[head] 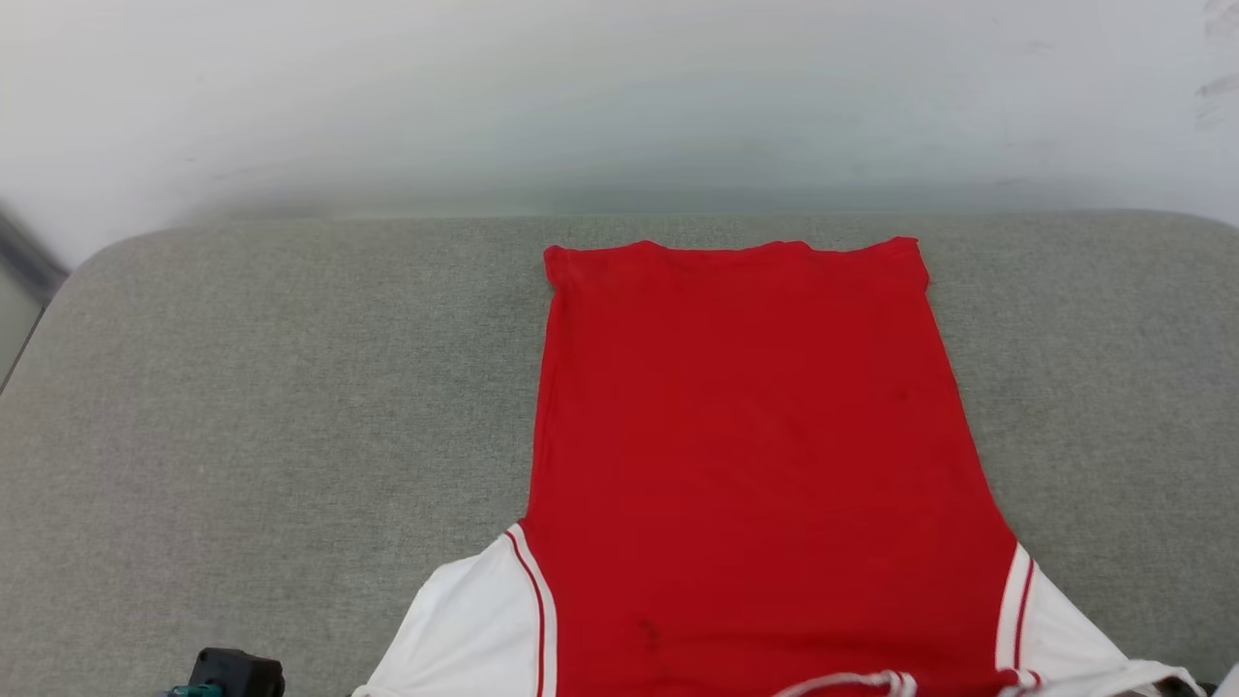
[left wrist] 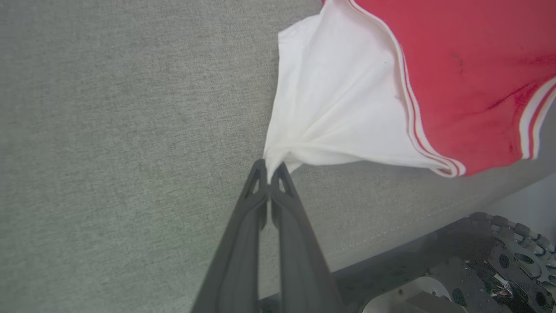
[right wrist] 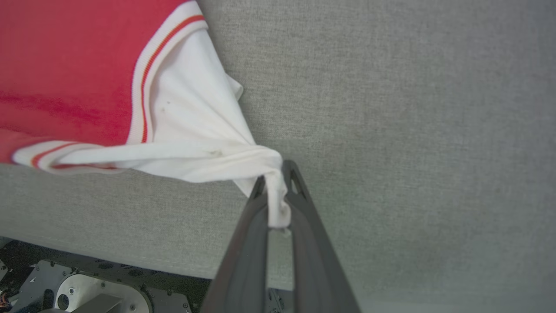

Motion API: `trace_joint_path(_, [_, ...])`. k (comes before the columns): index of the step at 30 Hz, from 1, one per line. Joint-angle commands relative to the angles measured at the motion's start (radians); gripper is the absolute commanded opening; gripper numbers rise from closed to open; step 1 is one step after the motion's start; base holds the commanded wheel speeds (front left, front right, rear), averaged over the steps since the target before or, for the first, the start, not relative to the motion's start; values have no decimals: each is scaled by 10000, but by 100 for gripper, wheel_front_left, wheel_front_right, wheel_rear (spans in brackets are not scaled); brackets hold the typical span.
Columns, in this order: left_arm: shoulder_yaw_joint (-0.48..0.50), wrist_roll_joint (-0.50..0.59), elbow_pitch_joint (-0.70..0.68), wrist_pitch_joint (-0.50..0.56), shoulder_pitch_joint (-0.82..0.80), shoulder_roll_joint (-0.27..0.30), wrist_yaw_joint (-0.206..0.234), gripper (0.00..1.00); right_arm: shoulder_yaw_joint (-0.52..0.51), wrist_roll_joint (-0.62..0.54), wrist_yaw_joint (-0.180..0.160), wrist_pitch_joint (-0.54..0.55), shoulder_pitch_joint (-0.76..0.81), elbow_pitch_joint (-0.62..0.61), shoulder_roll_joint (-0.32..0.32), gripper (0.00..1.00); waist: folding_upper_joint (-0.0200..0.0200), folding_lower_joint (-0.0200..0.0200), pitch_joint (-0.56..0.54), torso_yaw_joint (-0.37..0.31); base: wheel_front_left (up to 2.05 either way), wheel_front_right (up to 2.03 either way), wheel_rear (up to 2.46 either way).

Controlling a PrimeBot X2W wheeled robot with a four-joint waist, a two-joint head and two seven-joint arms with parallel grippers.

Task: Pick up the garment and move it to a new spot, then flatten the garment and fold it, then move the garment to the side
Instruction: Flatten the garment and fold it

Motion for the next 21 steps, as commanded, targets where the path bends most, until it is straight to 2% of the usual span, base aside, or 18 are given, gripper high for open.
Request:
trace_joint_path(1, [7,-26,-73,12,122,84,74,0,-86,-194,-14,-16,249,-82,-163,0,-1,2,-2,15,0,0,0])
trace_joint_path(4, [-47,-72,-203,48,173,-11,109,0,-230,-89,-14,-12,394,-115,152,0,-1,2,52,26,0,0,0])
trace_joint_path(9, [52,-69,-396,-30,40,-2,125,0,-389,-245,-14,-18,329,-130,137,0,-1,2,263,56,0,0,0])
trace_joint_path(10, [53,-13,-460,-44,-22,16,122,0,-437,-294,-14,-82,252,-153,136,40,-1,2,328,86,0,0,0])
trace_joint_path(11, [28,6,-530,-23,-79,16,116,0,-506,-242,-14,-64,200,-130,201,100,-1,2,370,116,0,0,0])
trace_joint_path(14, [-69,-51,-857,110,-191,-85,59,0,-613,-10,-11,171,23,-286,239,100,-1,2,509,256,0,0,0])
trace_joint_path(17, [-64,-11,-1191,240,-270,-33,123,0,-782,-255,-11,515,-201,-673,-77,100,-1,2,725,446,0,0,0])
trace_joint_path(21, [-106,-27,-1989,425,-310,103,133,0,-1326,151,-11,1574,-1108,-1580,-80,100,-1,2,1240,700,0,0,0])
